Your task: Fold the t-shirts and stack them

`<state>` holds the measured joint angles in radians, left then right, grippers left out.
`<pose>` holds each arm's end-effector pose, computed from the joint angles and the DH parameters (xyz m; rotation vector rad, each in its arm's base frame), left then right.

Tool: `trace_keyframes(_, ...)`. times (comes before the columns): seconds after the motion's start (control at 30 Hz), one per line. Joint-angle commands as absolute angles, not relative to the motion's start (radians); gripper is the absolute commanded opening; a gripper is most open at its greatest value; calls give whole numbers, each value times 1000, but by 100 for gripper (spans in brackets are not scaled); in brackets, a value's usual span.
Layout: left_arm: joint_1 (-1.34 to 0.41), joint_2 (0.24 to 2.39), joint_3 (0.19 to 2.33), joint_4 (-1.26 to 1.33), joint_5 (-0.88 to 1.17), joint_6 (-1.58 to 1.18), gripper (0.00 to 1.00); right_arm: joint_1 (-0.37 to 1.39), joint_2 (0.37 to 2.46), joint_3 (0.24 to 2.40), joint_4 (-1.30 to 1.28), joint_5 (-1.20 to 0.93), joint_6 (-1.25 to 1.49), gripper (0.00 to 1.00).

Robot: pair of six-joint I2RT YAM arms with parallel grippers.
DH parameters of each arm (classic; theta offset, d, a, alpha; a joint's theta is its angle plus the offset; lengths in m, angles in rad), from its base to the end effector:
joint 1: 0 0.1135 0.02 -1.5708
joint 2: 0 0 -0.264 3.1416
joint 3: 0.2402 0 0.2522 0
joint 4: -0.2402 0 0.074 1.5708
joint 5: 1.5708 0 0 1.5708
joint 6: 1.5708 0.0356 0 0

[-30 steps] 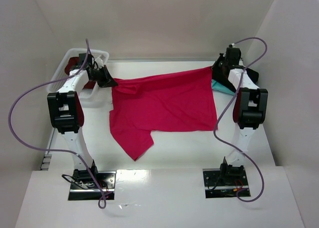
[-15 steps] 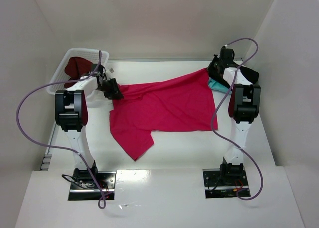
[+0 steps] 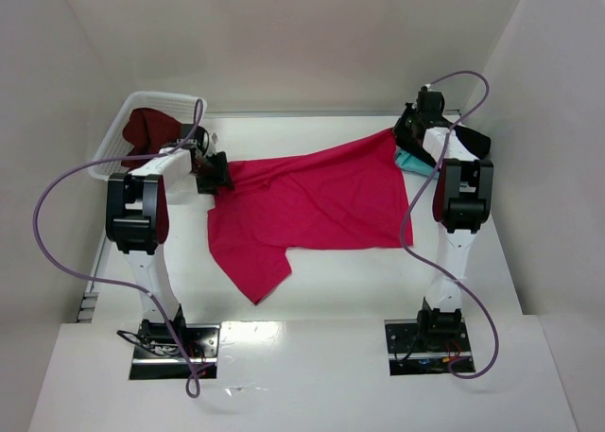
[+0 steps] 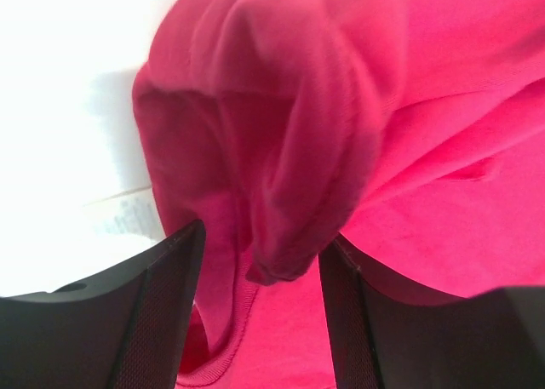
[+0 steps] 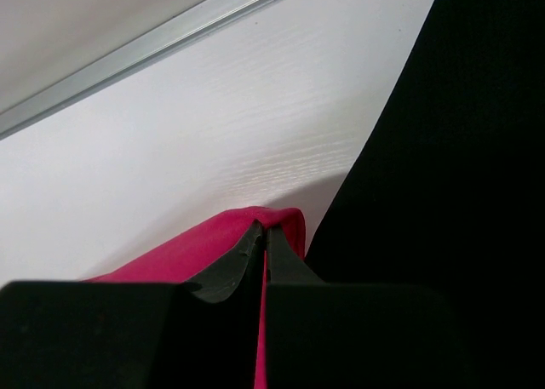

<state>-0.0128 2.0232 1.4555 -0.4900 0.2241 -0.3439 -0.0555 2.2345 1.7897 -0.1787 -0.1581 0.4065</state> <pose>0.4274 -0.0134 0.1751 -0.3590 2.6226 -0.4161 0.5177 -0.0232 0.2065 0.4183 2.1698 0.3698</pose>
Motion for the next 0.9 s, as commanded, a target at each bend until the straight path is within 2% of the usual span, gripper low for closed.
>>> trace_keyframes(0.0,-31,1968,1421,-489,167,-341,64,-48,2246,1842,-166,-149,390,0)
trace_keyframes(0.33,-51,1968,1420,-462,167,-368,51,-48,2246,1833,-175,-149,390,0)
trace_keyframes(0.7,-60,1904,1411,-472,65,-388,53,-48,2246,1833,-175,-149,390,0)
trace_keyframes(0.87,-60,1925,1411,-472,74,-388,42,-48,2246,1833,-175,-149,390,0)
